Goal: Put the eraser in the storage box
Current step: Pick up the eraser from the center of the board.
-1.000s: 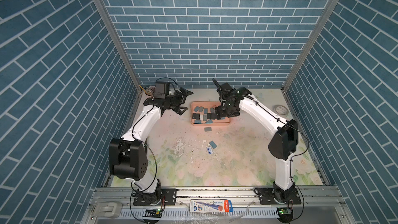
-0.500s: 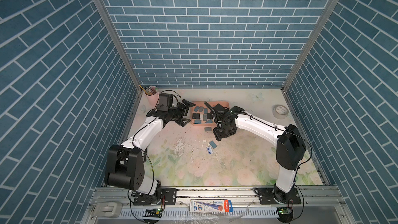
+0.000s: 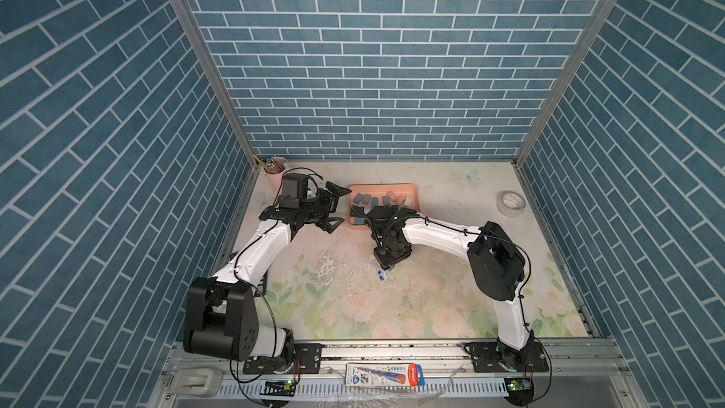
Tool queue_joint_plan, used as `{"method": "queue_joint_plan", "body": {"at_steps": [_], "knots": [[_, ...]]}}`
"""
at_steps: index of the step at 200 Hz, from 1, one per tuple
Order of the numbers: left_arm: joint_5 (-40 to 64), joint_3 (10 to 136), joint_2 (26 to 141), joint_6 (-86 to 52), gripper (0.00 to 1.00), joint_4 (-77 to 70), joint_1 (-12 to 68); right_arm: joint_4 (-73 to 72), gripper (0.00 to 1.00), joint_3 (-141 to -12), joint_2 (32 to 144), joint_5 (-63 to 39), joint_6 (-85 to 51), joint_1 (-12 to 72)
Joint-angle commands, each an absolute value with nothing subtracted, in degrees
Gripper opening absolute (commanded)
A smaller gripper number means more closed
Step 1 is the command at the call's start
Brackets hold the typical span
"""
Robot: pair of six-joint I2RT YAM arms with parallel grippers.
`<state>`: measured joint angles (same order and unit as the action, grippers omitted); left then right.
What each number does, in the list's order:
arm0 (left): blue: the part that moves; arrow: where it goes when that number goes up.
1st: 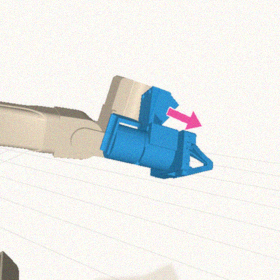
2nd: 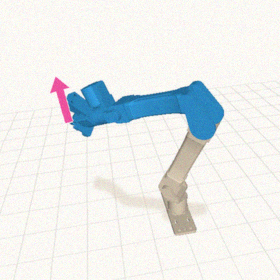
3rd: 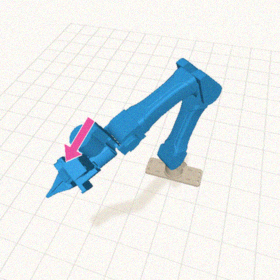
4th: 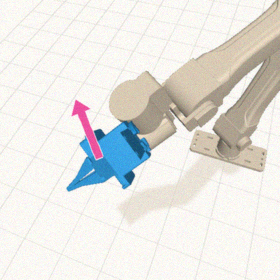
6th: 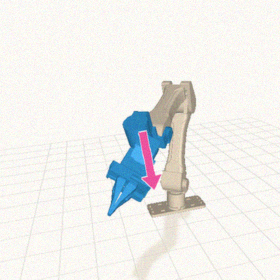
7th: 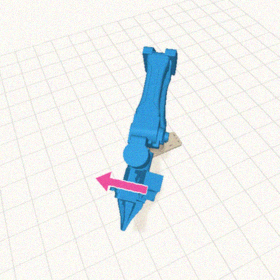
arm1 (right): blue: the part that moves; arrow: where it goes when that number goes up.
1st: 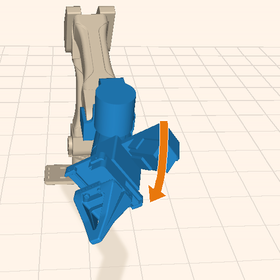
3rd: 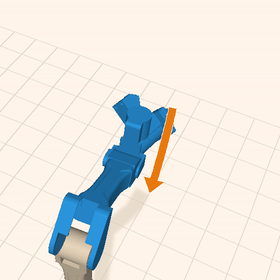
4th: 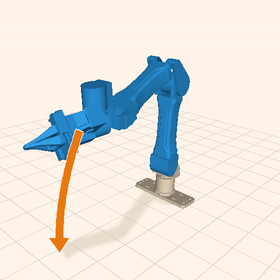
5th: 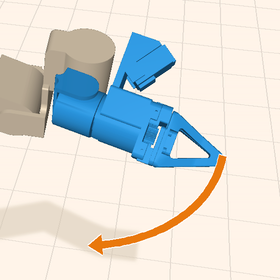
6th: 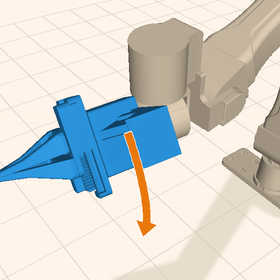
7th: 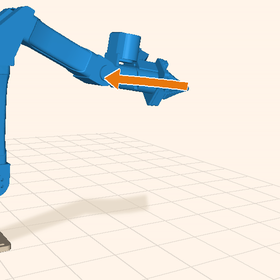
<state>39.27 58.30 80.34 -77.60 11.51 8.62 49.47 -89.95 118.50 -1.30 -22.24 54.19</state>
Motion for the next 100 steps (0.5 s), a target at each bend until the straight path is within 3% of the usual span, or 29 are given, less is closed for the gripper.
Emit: {"method": "queue_joint_plan", "body": {"at_steps": [1,25,51,100], "knots": [[40.2,57.1,78.9,-77.8,1.00,11.2,8.1,49.6,0.53,-91.2,120.1,-0.8,-23.9,53.9],[40.4,56.9,78.9,-77.8,1.00,11.2,8.0,50.3,0.48,-91.5,121.9,-0.6,-23.9,53.9],[40.4,57.4,79.4,-77.7,1.00,11.1,8.0,50.4,0.34,-91.4,122.2,-0.1,-23.8,53.9],[40.6,58.4,80.5,-77.7,1.00,11.0,8.0,50.7,0.26,-92.8,122.2,0.0,-24.0,53.9]]}}
